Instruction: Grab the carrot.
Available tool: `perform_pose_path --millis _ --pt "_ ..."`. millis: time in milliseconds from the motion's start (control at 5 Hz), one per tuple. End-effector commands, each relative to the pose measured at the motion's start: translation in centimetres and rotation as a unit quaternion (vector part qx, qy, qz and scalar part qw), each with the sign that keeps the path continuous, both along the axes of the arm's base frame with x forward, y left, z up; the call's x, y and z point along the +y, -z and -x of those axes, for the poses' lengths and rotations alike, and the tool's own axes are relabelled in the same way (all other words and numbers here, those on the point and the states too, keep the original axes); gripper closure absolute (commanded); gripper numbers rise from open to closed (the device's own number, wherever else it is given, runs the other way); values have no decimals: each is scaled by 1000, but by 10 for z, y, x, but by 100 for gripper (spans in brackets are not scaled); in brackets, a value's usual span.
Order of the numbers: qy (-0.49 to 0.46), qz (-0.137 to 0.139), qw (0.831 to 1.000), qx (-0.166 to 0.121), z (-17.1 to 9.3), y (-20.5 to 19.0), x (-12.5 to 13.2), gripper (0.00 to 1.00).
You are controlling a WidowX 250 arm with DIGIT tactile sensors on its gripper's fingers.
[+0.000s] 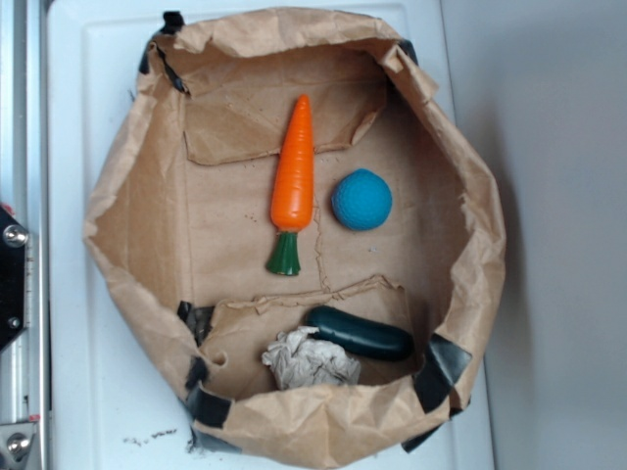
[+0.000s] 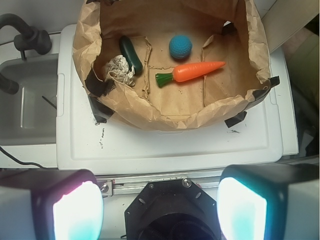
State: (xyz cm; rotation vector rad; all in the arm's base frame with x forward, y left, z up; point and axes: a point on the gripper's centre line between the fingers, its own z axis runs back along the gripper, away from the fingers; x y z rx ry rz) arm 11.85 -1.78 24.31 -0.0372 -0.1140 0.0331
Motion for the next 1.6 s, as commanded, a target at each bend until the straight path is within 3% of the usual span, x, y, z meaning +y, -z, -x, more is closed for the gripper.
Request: perform_pose_path --millis 0,200,400,600,800,1400 --pt "0 0 1000 0 0 0 0 0" --pt "-32 1 999 -22 -44 -5 -9 0" --pt "-49 -14 998 -22 -78 6 -8 0" --pt "-75 -17 997 -32 -99 10 2 0" --pt "-187 -59 980 12 -112 46 33 0" --pt "-187 -59 980 12 -112 46 33 0"
